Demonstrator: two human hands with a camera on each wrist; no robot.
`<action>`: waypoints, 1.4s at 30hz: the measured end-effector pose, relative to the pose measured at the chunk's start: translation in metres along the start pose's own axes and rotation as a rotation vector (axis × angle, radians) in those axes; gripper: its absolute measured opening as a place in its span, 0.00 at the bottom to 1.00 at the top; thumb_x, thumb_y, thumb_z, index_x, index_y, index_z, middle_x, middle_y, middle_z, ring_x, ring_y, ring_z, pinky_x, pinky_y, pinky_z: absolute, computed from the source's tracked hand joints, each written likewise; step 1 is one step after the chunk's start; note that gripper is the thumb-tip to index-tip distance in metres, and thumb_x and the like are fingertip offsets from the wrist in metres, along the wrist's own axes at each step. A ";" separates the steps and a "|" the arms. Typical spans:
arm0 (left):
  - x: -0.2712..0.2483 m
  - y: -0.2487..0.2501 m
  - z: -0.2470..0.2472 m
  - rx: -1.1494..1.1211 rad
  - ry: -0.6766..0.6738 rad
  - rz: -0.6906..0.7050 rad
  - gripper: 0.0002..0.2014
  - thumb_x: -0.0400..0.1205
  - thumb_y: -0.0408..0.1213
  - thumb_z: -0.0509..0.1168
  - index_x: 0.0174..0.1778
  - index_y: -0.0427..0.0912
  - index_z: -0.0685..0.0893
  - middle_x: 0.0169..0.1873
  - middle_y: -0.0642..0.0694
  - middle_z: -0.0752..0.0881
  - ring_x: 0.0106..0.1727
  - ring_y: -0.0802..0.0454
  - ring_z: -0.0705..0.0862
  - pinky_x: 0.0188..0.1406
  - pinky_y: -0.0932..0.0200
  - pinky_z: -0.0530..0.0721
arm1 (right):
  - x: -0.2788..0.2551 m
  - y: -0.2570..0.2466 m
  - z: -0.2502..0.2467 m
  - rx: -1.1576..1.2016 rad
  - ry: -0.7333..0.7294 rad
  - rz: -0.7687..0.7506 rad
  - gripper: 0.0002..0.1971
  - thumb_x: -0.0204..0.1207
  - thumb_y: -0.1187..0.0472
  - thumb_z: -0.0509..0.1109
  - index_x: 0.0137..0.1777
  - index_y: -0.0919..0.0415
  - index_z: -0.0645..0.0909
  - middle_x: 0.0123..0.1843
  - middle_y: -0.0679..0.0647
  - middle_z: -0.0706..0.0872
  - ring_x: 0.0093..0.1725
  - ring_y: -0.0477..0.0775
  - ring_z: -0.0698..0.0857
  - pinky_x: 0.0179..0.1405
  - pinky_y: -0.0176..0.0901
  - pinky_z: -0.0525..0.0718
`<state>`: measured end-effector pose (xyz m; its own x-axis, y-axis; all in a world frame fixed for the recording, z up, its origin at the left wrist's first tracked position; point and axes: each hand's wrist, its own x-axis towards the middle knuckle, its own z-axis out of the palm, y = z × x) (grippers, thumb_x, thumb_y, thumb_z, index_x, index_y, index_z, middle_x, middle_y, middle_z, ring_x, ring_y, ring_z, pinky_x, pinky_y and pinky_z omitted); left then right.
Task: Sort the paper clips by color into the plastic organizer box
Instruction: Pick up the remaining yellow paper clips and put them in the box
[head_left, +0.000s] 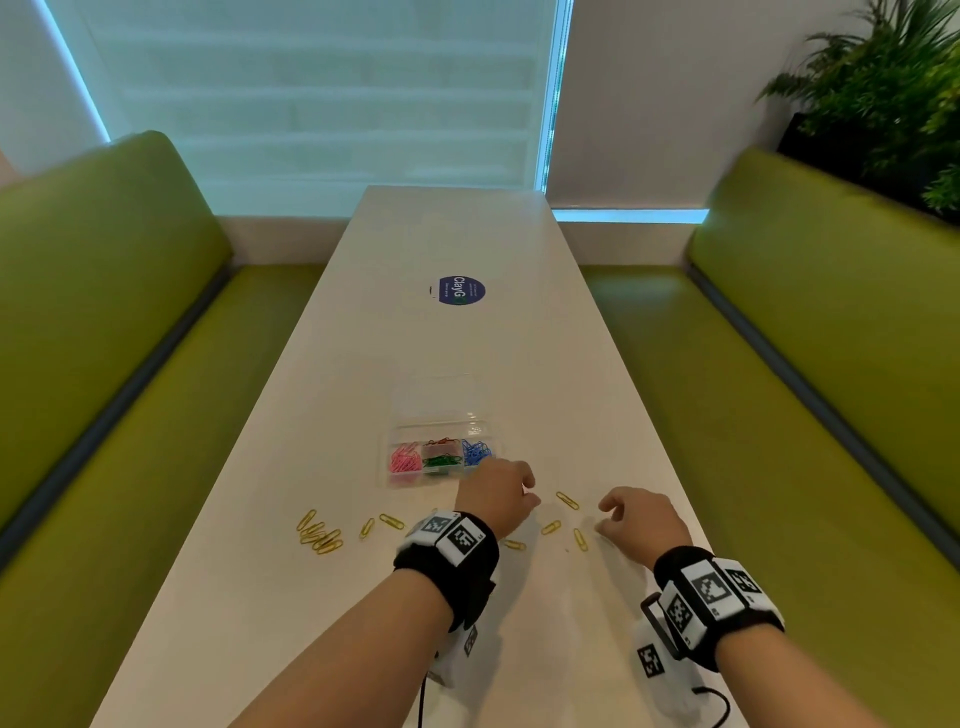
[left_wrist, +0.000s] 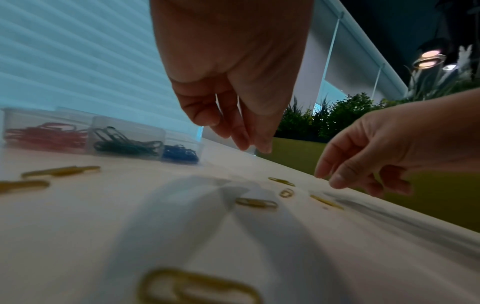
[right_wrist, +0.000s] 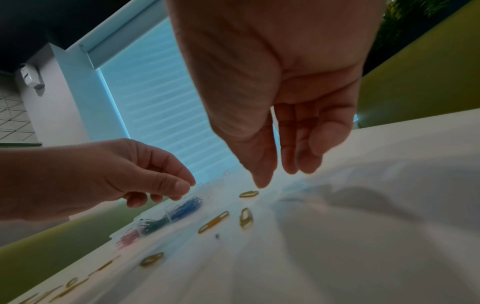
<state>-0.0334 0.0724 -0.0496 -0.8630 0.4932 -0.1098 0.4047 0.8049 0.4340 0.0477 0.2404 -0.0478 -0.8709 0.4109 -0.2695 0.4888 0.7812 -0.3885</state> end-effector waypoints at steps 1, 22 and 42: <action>-0.001 0.003 0.002 0.014 -0.031 -0.001 0.15 0.82 0.46 0.65 0.62 0.45 0.82 0.58 0.45 0.86 0.64 0.48 0.79 0.57 0.52 0.79 | -0.001 0.002 0.001 0.000 -0.007 0.009 0.14 0.76 0.54 0.70 0.61 0.53 0.81 0.56 0.51 0.85 0.55 0.51 0.83 0.56 0.43 0.82; -0.007 0.022 0.031 0.118 -0.129 -0.079 0.15 0.83 0.42 0.61 0.60 0.40 0.85 0.60 0.38 0.83 0.66 0.43 0.76 0.61 0.48 0.80 | -0.014 -0.004 0.017 0.020 -0.055 0.033 0.09 0.73 0.49 0.73 0.42 0.51 0.77 0.48 0.48 0.84 0.49 0.50 0.82 0.48 0.41 0.80; 0.004 0.019 0.033 0.130 -0.244 -0.098 0.12 0.80 0.40 0.64 0.50 0.37 0.88 0.51 0.40 0.88 0.53 0.42 0.87 0.52 0.52 0.85 | -0.006 -0.014 0.010 0.009 -0.104 0.004 0.07 0.73 0.59 0.73 0.49 0.53 0.80 0.56 0.51 0.84 0.56 0.52 0.83 0.57 0.43 0.83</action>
<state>-0.0189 0.1000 -0.0712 -0.8080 0.4631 -0.3642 0.3721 0.8804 0.2940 0.0465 0.2222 -0.0499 -0.8592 0.3625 -0.3610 0.4929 0.7754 -0.3946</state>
